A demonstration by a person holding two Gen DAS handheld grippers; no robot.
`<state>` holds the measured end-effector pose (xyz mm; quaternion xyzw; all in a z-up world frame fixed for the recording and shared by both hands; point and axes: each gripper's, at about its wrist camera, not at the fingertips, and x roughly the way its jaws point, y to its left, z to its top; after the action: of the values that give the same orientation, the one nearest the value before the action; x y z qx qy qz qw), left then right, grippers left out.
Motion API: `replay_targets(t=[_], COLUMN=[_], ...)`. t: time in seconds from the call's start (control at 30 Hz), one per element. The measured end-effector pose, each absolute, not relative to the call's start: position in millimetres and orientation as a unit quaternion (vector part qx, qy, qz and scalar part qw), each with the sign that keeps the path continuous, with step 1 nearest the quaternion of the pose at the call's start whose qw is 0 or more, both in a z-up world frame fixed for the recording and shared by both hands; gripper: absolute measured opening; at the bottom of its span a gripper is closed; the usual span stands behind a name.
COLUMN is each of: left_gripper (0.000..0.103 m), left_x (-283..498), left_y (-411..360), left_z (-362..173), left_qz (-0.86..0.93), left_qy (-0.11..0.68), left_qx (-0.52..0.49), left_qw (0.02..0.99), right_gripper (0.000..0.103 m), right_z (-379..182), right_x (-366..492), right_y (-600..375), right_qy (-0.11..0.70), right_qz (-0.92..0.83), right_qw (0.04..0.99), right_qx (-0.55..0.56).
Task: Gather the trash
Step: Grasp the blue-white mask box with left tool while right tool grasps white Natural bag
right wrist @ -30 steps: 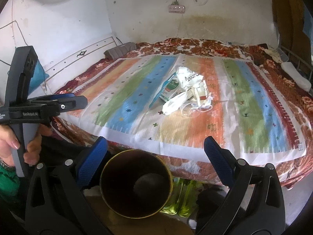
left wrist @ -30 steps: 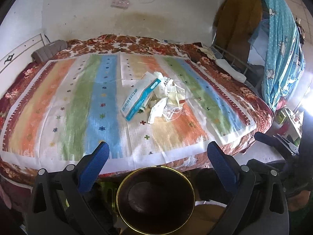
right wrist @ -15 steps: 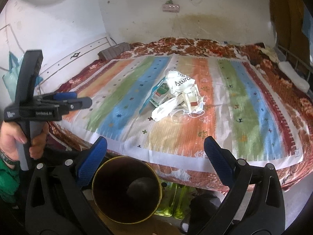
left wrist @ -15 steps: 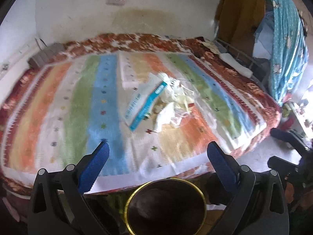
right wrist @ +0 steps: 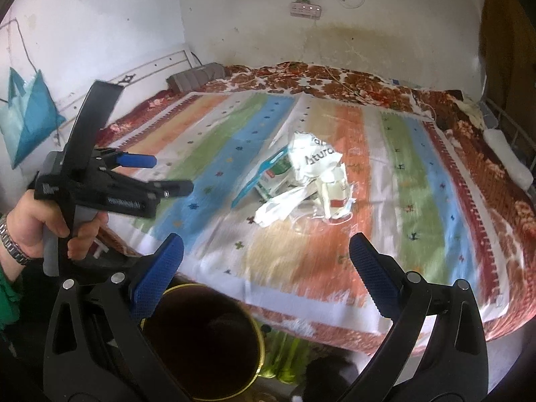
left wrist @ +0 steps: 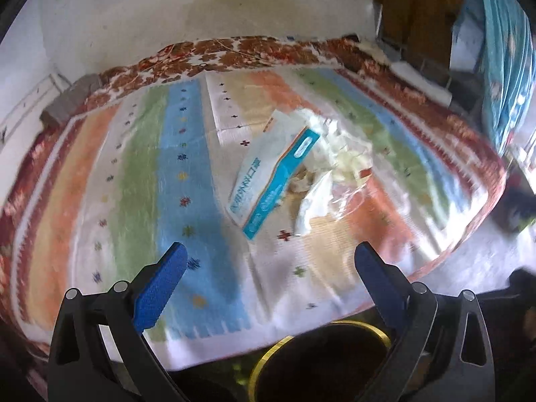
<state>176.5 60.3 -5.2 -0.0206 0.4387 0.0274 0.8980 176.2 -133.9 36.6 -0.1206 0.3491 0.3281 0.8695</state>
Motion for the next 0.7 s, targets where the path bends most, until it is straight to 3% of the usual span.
replay_targets(t=[0.7], left_gripper=[0.097], left_x=[237.6], left_y=[70.2], left_z=[-76.4], left_qz=[0.032], left_qy=[0.468], left_qx=[0.042], left_qw=[0.882], right_gripper=[0.094], right_z=[-0.3], right_x=[264.9], right_y=[-79.2], right_qy=[0.361], right_qz=[0.313], right_qw=[0.865], right_qx=[-0.153])
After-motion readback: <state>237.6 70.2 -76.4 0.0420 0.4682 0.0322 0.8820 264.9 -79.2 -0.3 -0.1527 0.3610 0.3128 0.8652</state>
